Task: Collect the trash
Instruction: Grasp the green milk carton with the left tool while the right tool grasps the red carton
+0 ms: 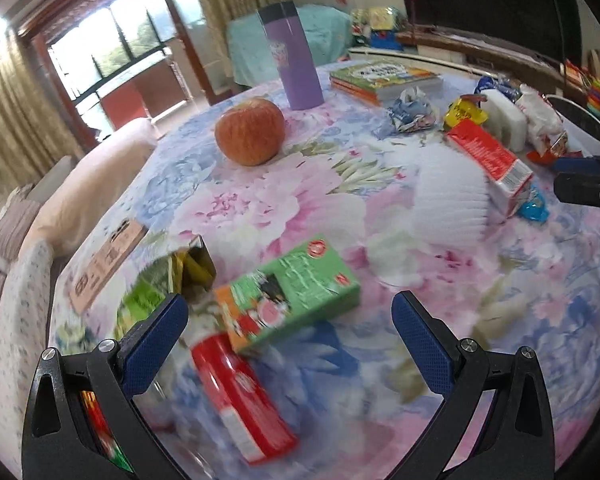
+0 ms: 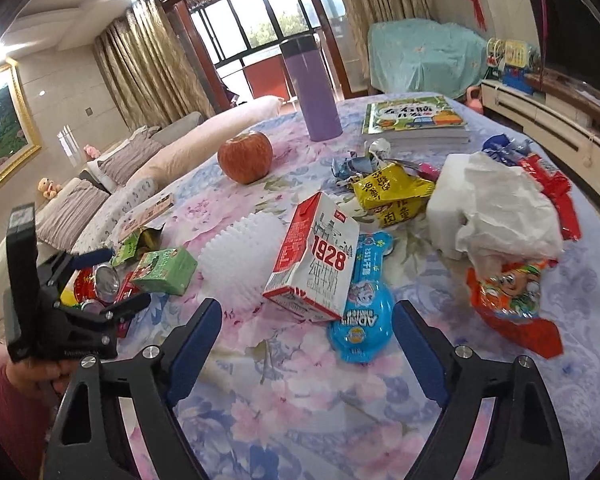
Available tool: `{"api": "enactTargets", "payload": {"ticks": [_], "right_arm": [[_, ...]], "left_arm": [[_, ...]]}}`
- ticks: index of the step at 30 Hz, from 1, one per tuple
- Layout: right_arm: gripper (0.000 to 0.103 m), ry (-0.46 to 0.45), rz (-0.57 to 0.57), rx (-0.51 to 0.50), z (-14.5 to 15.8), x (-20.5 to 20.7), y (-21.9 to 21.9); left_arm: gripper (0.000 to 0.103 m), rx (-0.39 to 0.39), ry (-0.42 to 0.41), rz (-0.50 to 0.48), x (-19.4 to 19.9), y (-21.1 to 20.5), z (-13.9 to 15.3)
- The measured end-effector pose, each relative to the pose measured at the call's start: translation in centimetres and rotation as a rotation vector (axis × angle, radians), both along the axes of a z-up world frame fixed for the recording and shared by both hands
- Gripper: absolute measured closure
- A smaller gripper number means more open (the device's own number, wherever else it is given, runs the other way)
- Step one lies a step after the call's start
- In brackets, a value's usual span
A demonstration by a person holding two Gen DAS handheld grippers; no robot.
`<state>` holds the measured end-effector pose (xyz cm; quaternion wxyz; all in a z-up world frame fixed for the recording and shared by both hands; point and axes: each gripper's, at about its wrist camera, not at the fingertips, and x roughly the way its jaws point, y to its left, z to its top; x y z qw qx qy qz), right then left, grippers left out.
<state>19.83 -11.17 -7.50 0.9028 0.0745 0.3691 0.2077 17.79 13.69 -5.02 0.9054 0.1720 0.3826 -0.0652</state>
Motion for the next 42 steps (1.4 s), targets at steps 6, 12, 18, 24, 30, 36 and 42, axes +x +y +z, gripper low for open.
{"api": "enactTargets", "payload": {"ticks": [6,12,18,24,30,36,42], "right_arm": [[0.019,0.045,0.017,0.024,-0.5,1.7,0.3],[0.027,0.097,0.03,0.036,-1.8,3.5,0.8],[0.043,0.107,0.04,0.044,-1.9,4.2,0.8],[0.063,0.067,0.051,0.055,-0.9,3.3,0.2],[0.069,0.077,0.047,0.076,-1.0,2.6,-1.1],[0.069,0.082,0.046,0.114,-0.6,1.4,-2.9],[0.069,0.055,0.047,0.153,0.7,-0.4,-4.8]], "left_arm": [[0.0,0.067,0.07,-0.075,2.6,0.8,-1.0],[0.0,0.098,0.141,-0.118,3.8,0.4,-2.5],[0.015,0.118,0.158,-0.159,3.2,-1.3,-3.5],[0.046,0.025,0.154,-0.139,2.7,-2.1,-1.6],[0.047,-0.085,0.139,-0.146,0.7,-4.6,-0.5],[0.05,-0.21,0.14,-0.081,-1.1,-6.2,-0.1],[0.05,-0.346,0.116,-0.003,-2.7,-6.5,0.2]]}}
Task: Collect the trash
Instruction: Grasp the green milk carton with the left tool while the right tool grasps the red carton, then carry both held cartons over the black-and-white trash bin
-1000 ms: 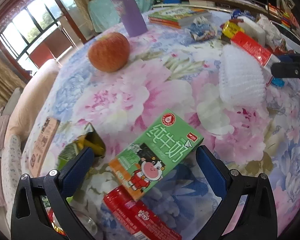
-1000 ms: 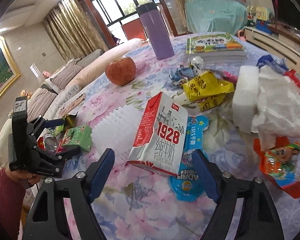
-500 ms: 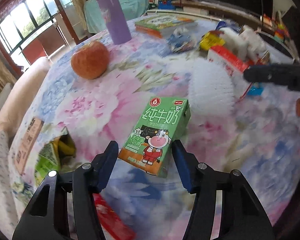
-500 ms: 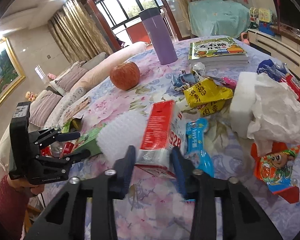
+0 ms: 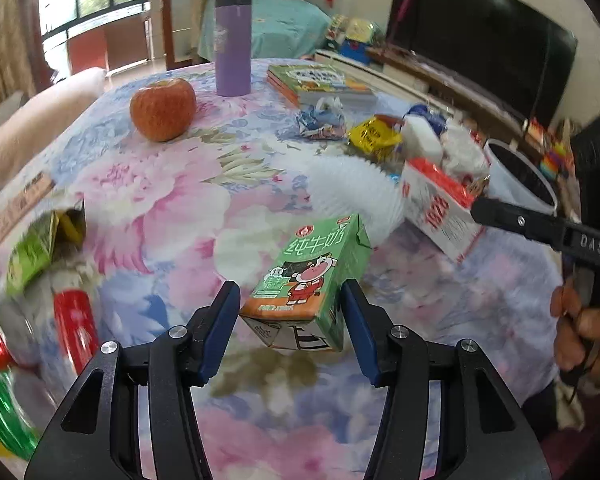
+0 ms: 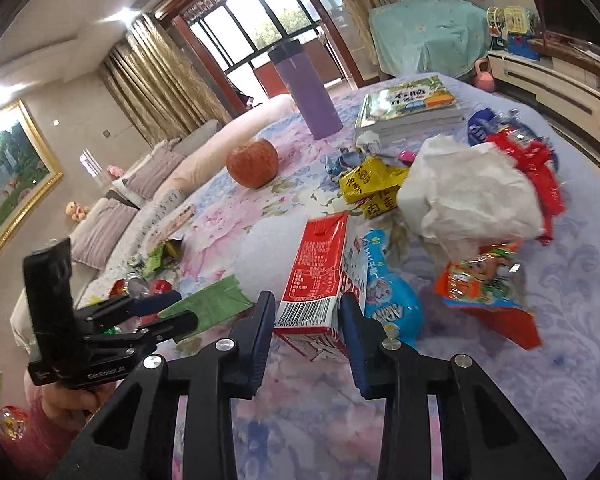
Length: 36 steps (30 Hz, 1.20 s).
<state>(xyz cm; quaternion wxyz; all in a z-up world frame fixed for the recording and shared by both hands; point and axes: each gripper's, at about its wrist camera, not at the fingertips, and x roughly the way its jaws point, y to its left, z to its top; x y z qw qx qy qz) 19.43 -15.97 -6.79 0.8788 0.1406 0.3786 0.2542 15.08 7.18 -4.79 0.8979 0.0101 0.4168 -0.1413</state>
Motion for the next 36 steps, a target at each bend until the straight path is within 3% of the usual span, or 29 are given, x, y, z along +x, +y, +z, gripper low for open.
{"api": "enactTargets", "payload": {"ticks": [5,12,14,16,17,20,21,22,26,36], "right_arm": [[0.069,0.004,0.007,-0.044,0.1,-1.2,-1.1],[0.063,0.026,-0.021,-0.093,-1.1,-1.2,-1.2],[0.059,0.018,-0.023,-0.103,-1.1,-0.9,-0.8],[0.048,0.015,-0.028,-0.115,-1.2,-0.5,-0.3],[0.048,0.013,-0.028,-0.127,-1.3,-0.3,-0.1],[0.051,0.016,-0.03,-0.152,-1.8,0.0,0.2],[0.052,0.022,-0.032,-0.157,-2.0,0.0,0.0],[0.062,0.03,-0.038,-0.158,-2.3,0.1,-0.3],[0.07,0.018,-0.045,-0.121,-2.1,-0.9,-1.7],[0.07,-0.008,-0.1,-0.067,-0.4,-3.7,-6.7]], "left_arm": [[0.05,-0.049,0.014,-0.009,-1.6,-1.6,-0.6],[0.049,0.022,0.013,-0.007,-2.1,-3.7,-1.9],[0.038,0.053,0.014,-0.013,-2.0,-4.1,-2.1],[0.035,0.077,0.017,-0.012,-1.7,-4.4,-2.5],[0.035,0.078,0.019,-0.015,-1.6,-4.5,-2.7],[0.036,0.059,0.03,-0.02,-1.3,-4.6,-3.2],[0.039,0.052,0.035,-0.024,-1.2,-4.6,-3.4],[0.049,0.037,0.043,-0.036,-1.1,-4.7,-3.6],[0.051,0.02,0.034,-0.043,-1.7,-5.4,-3.4],[0.051,-0.05,-0.031,-0.119,-3.5,-9.4,-1.2]]}}
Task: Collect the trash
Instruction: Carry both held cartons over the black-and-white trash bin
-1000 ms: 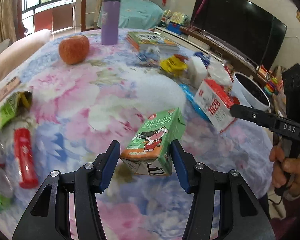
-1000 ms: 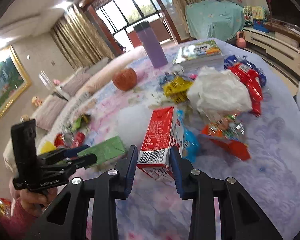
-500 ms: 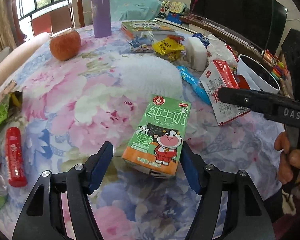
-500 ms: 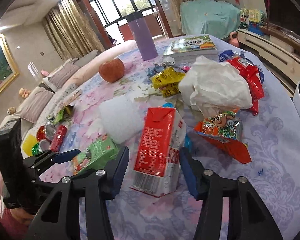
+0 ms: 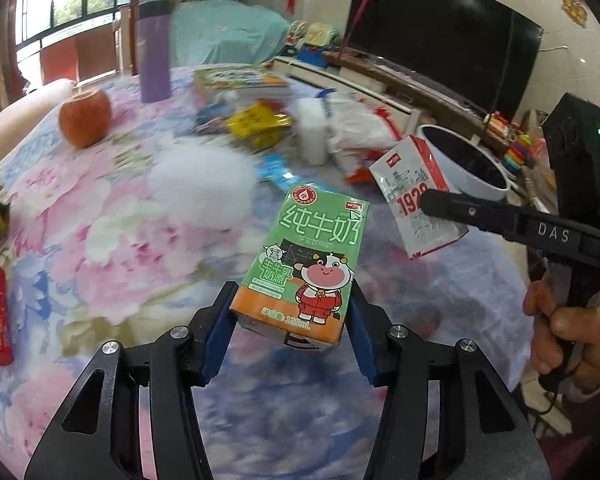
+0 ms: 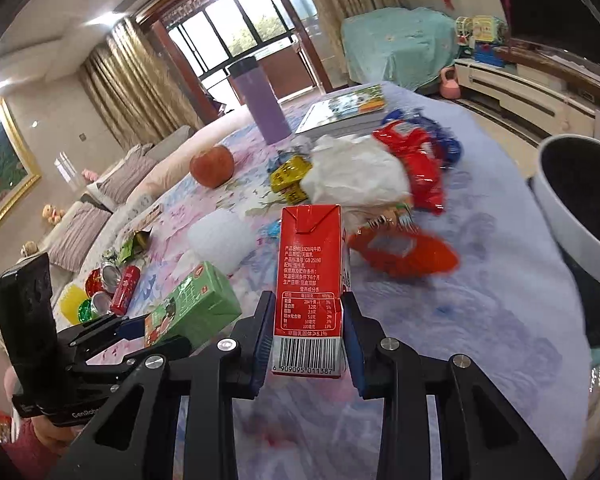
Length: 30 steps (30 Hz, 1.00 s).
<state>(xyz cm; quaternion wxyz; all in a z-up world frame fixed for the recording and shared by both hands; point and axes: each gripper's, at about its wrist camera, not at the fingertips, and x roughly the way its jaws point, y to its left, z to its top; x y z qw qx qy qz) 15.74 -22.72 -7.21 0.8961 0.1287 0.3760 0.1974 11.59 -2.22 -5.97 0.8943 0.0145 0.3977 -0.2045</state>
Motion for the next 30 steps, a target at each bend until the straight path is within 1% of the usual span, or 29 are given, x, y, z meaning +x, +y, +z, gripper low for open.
{"api": "enactTargets", "payload": {"ticks": [6,13,18,23,30], "right_arm": [[0.07,-0.012,-0.041,0.039,0.8,-1.7,-3.1],[0.07,-0.031,-0.11,0.053,1.5,-3.0,-6.7],[0.07,-0.036,-0.178,0.055,1.5,-3.1,-9.5],[0.07,-0.038,-0.241,0.058,1.6,-3.1,-12.5],[0.07,-0.035,-0.304,0.058,1.4,-2.9,-15.7]], "left_arm": [[0.052,-0.015,-0.012,-0.066,0.1,-3.4,0.8],[0.052,-0.028,-0.023,-0.13,0.3,-7.1,1.6],[0.052,-0.038,-0.02,-0.163,0.9,-9.6,1.7],[0.052,-0.03,-0.027,-0.205,1.4,-12.7,1.8],[0.052,-0.025,-0.025,-0.246,2.6,-16.0,2.2]]}}
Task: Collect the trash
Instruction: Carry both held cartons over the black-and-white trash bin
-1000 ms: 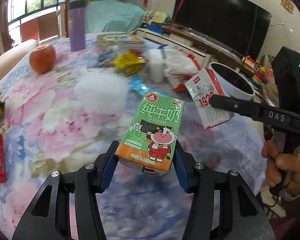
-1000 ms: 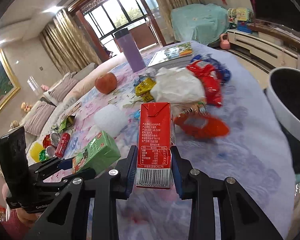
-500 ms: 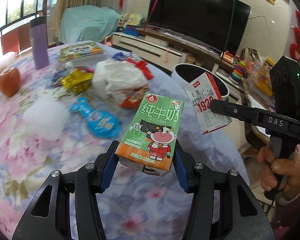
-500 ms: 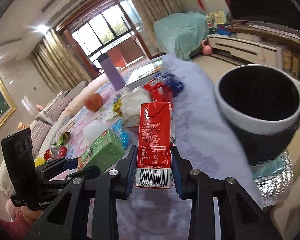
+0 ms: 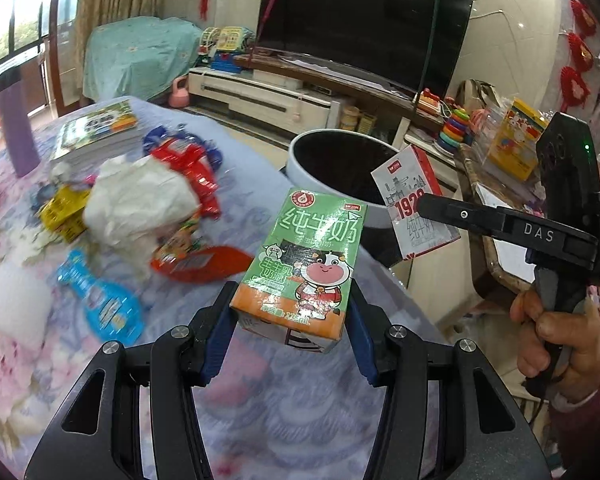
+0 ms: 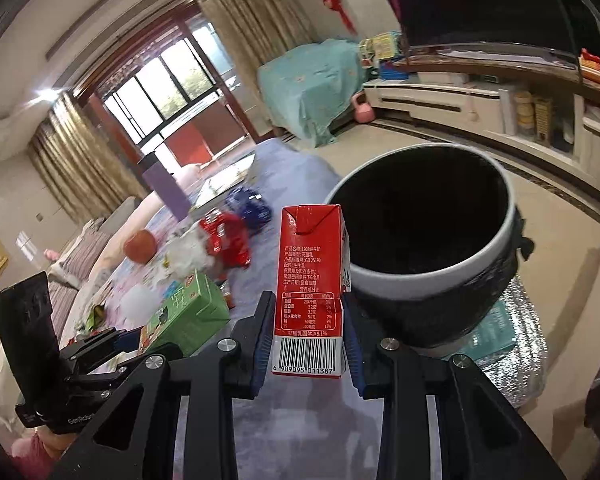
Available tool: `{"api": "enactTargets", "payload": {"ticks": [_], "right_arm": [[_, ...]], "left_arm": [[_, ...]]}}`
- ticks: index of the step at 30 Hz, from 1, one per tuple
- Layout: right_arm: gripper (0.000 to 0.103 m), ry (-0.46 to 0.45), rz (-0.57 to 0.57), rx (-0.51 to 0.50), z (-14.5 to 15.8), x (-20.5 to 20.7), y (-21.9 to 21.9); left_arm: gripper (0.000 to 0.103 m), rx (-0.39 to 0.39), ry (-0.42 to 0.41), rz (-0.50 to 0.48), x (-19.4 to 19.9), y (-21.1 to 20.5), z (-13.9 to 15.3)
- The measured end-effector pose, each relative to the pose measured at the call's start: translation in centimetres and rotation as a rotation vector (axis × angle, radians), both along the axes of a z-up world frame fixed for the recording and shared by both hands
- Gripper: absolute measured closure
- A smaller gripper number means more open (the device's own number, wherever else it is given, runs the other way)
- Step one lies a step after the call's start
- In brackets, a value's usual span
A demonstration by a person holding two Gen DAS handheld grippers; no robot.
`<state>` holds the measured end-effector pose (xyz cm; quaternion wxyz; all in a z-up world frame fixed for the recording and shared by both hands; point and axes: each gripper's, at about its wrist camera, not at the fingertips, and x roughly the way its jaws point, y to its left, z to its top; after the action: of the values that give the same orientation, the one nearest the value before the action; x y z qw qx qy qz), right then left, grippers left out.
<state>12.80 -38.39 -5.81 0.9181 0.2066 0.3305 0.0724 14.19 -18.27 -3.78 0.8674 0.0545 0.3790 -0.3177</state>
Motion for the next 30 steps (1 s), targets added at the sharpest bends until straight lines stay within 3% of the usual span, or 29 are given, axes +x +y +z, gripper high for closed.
{"api": "enactTargets", "payload": {"ticks": [20,30], "right_arm": [[0.07,0.003,-0.097,-0.001,0.6,2.7,-5.9],[0.07,0.026,-0.113,-0.002,0.1,4.5,-7.6]], "left_arm": [[0.052,0.029,-0.016,-0.059,5.0,-8.5,1.0],[0.052,0.049,-0.006,-0.066,7.3,-10.7,0.6]]}}
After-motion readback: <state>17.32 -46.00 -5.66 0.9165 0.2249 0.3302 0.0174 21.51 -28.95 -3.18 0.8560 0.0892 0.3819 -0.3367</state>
